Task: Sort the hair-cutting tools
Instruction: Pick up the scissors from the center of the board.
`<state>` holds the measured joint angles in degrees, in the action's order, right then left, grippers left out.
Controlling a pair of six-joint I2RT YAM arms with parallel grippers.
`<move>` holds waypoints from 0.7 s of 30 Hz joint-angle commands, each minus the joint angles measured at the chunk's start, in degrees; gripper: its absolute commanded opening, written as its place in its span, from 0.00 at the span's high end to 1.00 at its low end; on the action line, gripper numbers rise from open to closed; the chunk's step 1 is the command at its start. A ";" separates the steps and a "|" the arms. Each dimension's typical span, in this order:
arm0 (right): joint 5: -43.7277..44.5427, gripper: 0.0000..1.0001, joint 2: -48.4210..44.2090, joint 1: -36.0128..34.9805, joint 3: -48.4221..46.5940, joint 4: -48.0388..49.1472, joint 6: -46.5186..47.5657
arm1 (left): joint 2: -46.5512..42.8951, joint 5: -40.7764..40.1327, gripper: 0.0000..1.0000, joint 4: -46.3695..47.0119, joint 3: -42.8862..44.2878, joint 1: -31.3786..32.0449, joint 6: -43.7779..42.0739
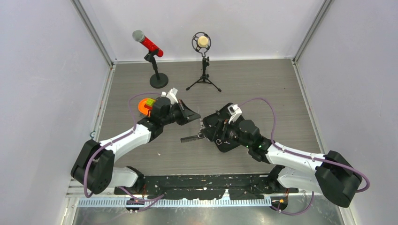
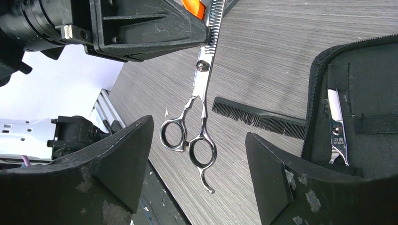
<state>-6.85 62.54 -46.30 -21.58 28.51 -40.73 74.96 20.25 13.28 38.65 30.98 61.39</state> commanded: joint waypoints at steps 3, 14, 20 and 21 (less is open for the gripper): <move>-1.95 0.21 -1.97 0.17 -3.28 -3.03 4.81 | -1.73 6.15 1.00 3.16 1.43 -0.15 -3.91; -16.50 0.29 -4.75 9.99 -8.15 -5.82 5.11 | -2.36 17.48 1.00 2.81 1.96 0.23 -11.31; -20.33 0.31 -0.65 12.11 -12.60 -5.31 4.25 | -4.02 20.52 1.00 1.60 3.95 1.97 -14.58; -20.76 0.31 0.46 12.20 -12.82 -4.87 3.46 | -4.22 20.87 1.00 1.27 4.23 2.26 -15.11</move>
<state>-22.76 60.53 -34.48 -30.94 21.02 -35.90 73.84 36.69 13.04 39.38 32.03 49.93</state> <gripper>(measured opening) 0.698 0.020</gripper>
